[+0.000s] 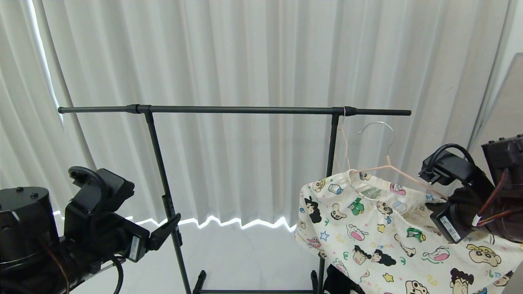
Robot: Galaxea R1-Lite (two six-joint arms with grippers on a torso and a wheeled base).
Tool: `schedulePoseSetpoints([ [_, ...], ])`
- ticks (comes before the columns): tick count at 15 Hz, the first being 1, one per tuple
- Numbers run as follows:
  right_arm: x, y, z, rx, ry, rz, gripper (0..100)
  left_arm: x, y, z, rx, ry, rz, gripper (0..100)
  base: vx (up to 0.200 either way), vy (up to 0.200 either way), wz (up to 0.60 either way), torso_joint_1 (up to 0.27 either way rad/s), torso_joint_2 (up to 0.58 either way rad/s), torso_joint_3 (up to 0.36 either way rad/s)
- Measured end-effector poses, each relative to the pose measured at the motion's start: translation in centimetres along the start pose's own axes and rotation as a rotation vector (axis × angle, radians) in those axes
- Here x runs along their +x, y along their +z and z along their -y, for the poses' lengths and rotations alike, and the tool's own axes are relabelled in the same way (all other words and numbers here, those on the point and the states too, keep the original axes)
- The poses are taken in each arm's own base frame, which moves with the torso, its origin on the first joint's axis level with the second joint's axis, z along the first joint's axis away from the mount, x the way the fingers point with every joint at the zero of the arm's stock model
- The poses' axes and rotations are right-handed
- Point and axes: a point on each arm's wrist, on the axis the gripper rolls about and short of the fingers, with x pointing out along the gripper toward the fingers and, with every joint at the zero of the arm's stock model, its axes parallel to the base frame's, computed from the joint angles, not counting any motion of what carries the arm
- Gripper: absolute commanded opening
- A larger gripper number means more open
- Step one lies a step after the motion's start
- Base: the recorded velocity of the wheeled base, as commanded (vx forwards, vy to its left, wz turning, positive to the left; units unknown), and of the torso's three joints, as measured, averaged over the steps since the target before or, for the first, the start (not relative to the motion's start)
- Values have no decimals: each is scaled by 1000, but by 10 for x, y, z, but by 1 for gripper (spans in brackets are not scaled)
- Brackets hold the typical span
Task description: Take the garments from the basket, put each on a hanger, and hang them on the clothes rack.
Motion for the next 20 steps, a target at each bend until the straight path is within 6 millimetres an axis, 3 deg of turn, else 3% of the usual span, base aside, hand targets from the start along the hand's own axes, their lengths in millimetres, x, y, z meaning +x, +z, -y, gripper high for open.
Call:
schedulePoseSetpoints([
  [6,1,0,0,0,2,-2,0,10,3,-1,1,-5,-9,100,0,200,0,8,2,-2],
  [10,5,5,-1,3,3,1,0,13,2,1,7,-15,-20,100,0,0,0,0,0,0],
  [17,31,41,6,193,-110,-121,0,13,5,-1,78,72,-18,100,0,0,0,0,0,0],
  [20,35,70,4,402,-195,-235,0,13,6,-1,79,79,-13,100,0,0,0,0,0,0],
])
